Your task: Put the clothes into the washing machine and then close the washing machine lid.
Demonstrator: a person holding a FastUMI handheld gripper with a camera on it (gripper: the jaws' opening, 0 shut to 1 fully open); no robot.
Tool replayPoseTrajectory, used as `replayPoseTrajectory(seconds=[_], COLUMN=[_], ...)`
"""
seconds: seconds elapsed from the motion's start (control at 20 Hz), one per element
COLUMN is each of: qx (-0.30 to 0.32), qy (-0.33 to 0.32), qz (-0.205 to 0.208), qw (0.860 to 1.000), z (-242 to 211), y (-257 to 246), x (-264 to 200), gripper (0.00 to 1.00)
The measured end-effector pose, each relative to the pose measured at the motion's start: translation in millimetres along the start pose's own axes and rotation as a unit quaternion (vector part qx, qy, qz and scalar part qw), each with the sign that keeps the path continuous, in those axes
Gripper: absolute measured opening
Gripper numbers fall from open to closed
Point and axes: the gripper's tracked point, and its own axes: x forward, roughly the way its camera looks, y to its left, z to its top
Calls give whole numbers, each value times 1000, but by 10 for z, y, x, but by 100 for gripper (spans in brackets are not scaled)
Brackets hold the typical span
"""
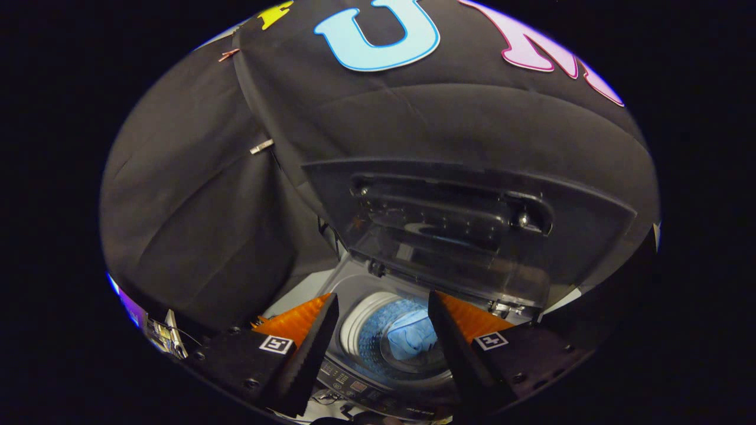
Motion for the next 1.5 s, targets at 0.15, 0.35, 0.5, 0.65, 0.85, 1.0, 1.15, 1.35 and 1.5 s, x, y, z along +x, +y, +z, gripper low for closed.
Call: replayPoseTrajectory(seconds=[0.15,0.35,0.5,0.65,0.85,1.0,1.15,1.35,1.5], qx=[-7,-11,-12,-6,9,17,13,18,18], qy=[-46,-144,-205,-239,-268,-280,-263,-250,-249], qz=[24,51,32,-7,-62,-96,-143,-164,-168], qw=[999,988,978,971,961,955,954,954,954], z=[234,681,939,1083,1269,1312,1277,1240,1253], y=[129,248,117,-121,-445,-625,-832,-886,-942], x=[-118,-366,-522,-556,-597,-621,-536,-493,-462], gripper=[96,96,97,96,97,97,98,100,99])
